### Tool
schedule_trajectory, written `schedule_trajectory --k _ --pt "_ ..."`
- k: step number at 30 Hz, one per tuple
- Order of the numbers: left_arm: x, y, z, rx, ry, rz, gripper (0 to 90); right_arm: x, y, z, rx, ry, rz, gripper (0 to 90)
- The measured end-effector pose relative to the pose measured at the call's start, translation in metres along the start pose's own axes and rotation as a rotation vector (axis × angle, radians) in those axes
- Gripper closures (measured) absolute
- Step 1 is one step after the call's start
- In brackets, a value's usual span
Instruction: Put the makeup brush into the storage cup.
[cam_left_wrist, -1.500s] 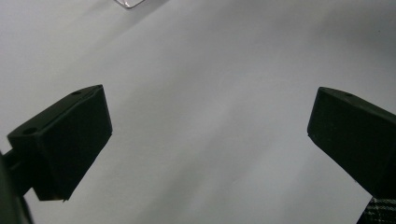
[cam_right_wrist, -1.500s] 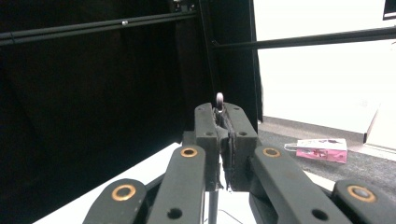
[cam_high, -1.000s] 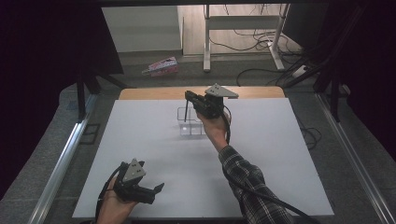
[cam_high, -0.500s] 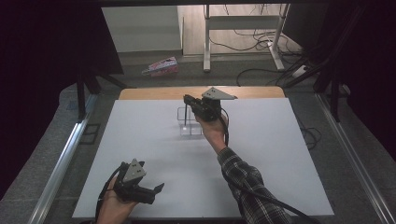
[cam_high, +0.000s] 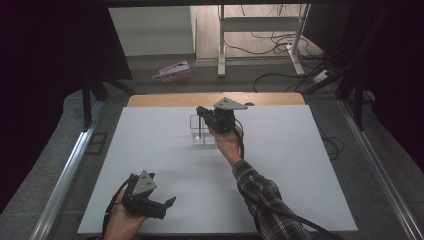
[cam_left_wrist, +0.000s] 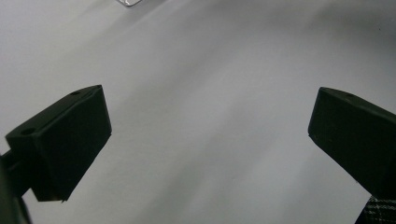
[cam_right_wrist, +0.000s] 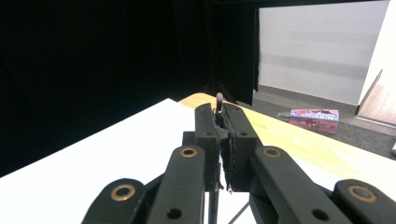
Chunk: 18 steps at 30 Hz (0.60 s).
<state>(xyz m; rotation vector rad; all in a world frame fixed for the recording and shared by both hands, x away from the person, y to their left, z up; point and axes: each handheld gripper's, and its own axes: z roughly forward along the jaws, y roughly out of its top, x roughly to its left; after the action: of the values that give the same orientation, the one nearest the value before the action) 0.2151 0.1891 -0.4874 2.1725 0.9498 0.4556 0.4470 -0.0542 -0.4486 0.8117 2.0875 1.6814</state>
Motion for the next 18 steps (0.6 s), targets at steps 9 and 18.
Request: schedule_trajectory --k 9,18 --pt "0.0 0.0 0.0 0.001 -0.002 -0.001 0.0 0.003 -0.003 0.008 0.08 -0.025 -0.024 38.8" --pt "0.001 0.0 0.0 0.004 0.003 -0.011 0.0 0.008 -0.002 0.014 0.194 -0.03 -0.022 3.7"
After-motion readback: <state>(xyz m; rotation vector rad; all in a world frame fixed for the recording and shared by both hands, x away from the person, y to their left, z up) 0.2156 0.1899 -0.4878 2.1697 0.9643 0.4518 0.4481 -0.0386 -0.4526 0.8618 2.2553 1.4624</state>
